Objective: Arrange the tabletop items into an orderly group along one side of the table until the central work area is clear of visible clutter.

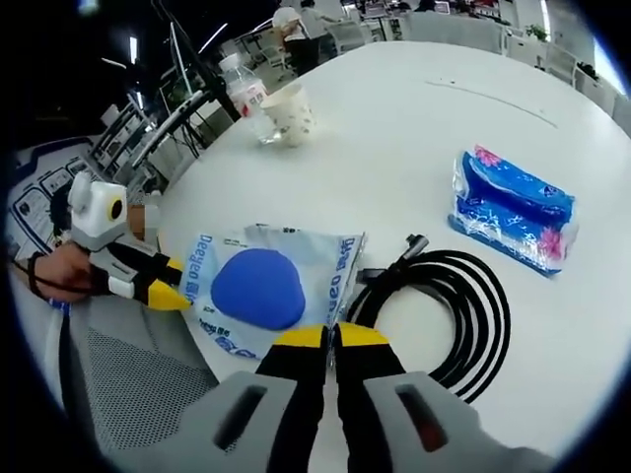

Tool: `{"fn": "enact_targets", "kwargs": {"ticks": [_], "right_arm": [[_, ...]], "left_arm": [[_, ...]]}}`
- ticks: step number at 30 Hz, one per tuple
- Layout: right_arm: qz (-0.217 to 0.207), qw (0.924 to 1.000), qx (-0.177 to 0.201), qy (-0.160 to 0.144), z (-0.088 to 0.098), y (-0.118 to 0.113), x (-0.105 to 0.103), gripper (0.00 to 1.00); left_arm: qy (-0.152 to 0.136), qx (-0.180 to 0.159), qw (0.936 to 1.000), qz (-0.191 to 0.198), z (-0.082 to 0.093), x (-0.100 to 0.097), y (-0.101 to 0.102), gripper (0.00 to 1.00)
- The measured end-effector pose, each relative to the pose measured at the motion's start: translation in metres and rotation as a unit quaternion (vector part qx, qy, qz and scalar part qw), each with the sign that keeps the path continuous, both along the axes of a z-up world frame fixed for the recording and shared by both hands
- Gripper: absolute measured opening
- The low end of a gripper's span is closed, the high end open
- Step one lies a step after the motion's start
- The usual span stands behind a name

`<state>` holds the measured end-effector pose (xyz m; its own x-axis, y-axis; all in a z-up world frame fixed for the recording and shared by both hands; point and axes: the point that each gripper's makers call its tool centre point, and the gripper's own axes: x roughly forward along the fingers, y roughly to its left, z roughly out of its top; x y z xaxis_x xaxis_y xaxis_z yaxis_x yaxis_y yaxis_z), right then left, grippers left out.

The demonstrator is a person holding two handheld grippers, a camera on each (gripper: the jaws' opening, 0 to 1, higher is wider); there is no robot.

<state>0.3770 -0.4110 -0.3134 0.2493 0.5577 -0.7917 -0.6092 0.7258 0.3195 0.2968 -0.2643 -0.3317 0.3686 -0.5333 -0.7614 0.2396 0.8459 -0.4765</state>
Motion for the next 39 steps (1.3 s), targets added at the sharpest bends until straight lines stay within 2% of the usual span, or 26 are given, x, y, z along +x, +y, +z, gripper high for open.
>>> {"fn": "enact_targets", "kwargs": {"ticks": [11, 25, 32, 39], "right_arm": [[-0.001, 1.0000, 0.004, 0.000, 0.003, 0.001, -0.007, 0.00], [-0.006, 0.9999, 0.014, -0.003, 0.010, 0.007, -0.011, 0.00], [-0.003, 0.9997, 0.020, -0.012, 0.018, 0.014, -0.002, 0.00], [0.004, 0.9994, 0.023, -0.025, 0.024, 0.021, 0.016, 0.00]], "left_arm": [[-0.001, -0.003, 1.0000, 0.008, -0.001, 0.000, 0.004, 0.07], [-0.005, -0.009, 0.9998, 0.018, 0.002, 0.000, 0.007, 0.04], [-0.015, -0.019, 0.9993, 0.029, 0.009, 0.007, 0.010, 0.03], [-0.027, -0.026, 0.9983, 0.044, 0.020, 0.022, 0.014, 0.03]]}}
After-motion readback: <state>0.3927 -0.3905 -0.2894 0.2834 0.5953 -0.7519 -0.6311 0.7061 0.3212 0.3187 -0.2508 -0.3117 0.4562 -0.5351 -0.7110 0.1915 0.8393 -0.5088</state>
